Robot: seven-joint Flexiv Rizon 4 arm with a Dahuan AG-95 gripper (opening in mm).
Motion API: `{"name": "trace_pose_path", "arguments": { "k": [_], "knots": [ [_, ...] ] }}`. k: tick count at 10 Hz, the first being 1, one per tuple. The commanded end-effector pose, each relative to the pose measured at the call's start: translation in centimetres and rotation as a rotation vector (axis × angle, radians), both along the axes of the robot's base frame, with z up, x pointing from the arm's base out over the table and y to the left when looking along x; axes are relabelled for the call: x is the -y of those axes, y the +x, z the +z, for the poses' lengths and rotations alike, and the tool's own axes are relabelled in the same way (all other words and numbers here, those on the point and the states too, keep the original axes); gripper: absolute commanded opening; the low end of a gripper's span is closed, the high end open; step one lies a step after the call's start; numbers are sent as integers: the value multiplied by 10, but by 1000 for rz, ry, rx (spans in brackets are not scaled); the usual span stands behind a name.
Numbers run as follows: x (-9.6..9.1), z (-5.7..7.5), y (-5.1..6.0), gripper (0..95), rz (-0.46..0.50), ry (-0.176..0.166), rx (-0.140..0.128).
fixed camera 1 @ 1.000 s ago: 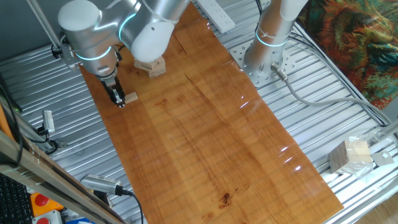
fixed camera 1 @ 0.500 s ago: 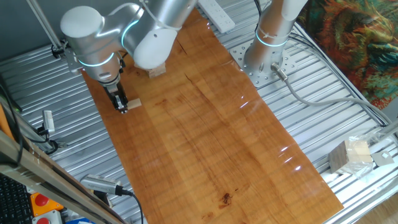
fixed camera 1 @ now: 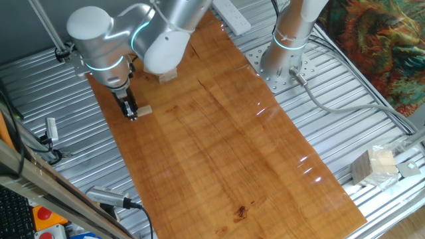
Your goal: Play Jenga
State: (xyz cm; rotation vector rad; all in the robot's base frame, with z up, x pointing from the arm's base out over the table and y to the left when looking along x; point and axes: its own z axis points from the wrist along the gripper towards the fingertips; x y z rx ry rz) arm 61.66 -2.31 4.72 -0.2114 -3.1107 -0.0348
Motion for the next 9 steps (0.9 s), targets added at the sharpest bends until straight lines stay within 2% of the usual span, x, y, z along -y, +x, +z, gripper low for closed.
{"name": "trace_pose_path", "arguments": {
  "k": [1, 2, 3, 7, 9],
  "knots": [
    [-1, -3, -4, 0, 3, -1, 0],
    [-2, -5, -4, 0, 2, 0, 0],
    [-3, -4, -5, 190, 3, 1, -1],
    [-3, -5, -5, 190, 10, 5, 0],
    [-3, -5, -5, 570, 18, 10, 1]
  ]
}}
